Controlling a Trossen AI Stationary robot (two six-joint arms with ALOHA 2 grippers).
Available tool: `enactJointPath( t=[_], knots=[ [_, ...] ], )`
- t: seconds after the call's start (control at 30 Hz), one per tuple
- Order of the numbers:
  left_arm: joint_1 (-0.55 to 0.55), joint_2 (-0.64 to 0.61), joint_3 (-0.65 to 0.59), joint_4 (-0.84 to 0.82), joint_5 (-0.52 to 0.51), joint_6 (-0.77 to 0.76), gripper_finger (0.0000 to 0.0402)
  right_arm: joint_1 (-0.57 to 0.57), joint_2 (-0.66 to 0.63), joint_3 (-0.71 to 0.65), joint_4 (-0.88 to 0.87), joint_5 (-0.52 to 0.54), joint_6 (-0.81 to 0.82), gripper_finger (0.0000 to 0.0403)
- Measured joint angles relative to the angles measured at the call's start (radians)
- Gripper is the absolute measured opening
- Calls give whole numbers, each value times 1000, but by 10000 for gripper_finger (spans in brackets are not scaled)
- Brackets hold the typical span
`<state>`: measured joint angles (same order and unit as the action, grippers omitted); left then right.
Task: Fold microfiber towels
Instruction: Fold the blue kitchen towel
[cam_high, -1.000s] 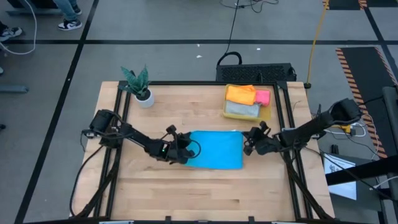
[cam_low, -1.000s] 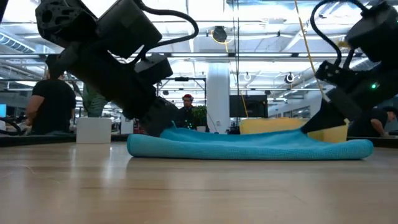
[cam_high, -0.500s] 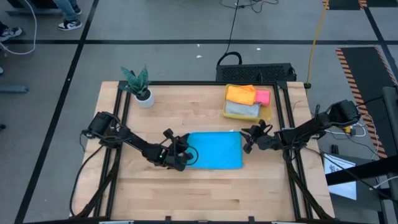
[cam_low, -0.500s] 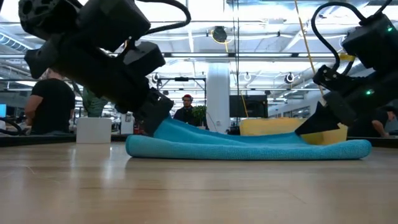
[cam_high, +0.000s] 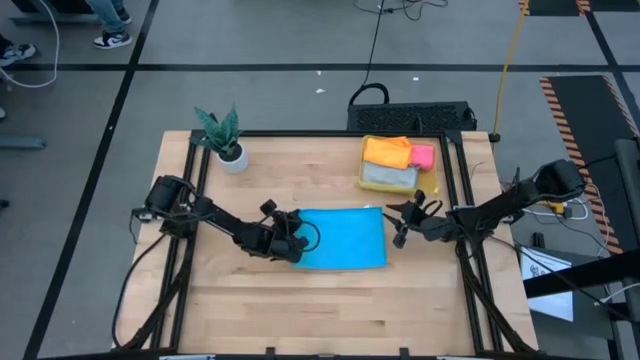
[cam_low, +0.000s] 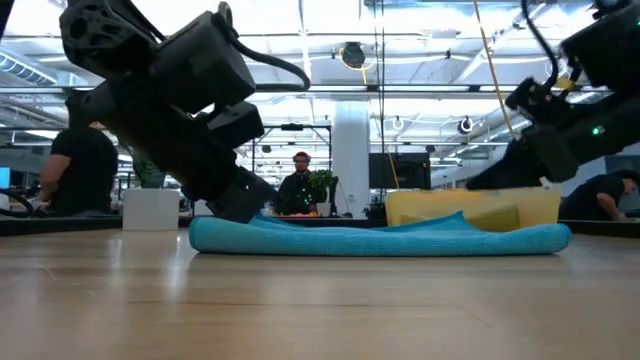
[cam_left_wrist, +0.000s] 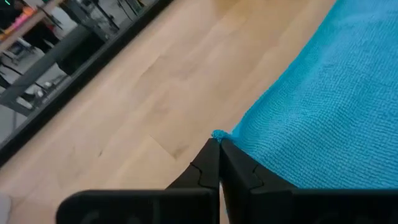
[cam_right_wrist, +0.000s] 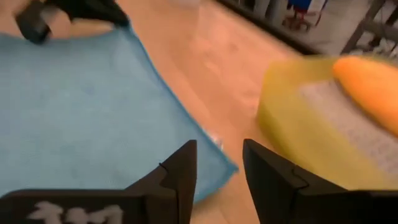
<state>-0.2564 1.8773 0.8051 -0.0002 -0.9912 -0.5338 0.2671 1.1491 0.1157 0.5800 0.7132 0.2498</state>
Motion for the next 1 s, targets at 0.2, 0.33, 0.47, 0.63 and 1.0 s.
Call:
enactJointPath(
  t=[0.2, 0.33, 0.47, 0.63, 1.0],
  knots=[
    [12, -3, 0, -7, 25, 0, 50, 64, -108, 0, 3, 45, -56, 102],
    [9, -56, 0, -69, 26, 4, 111, 108, -133, 0, 25, 3, -54, 91],
    [-9, -153, 0, -134, 25, -49, 153, 131, -117, 0, 43, -138, -2, 85],
    [-27, -252, 1, -127, 53, -55, 162, 145, -50, 0, 54, -221, 74, 79],
    [22, -89, 2, 116, 542, 103, 107, 149, 229, 13, 296, -298, 107, 54]
  ],
)
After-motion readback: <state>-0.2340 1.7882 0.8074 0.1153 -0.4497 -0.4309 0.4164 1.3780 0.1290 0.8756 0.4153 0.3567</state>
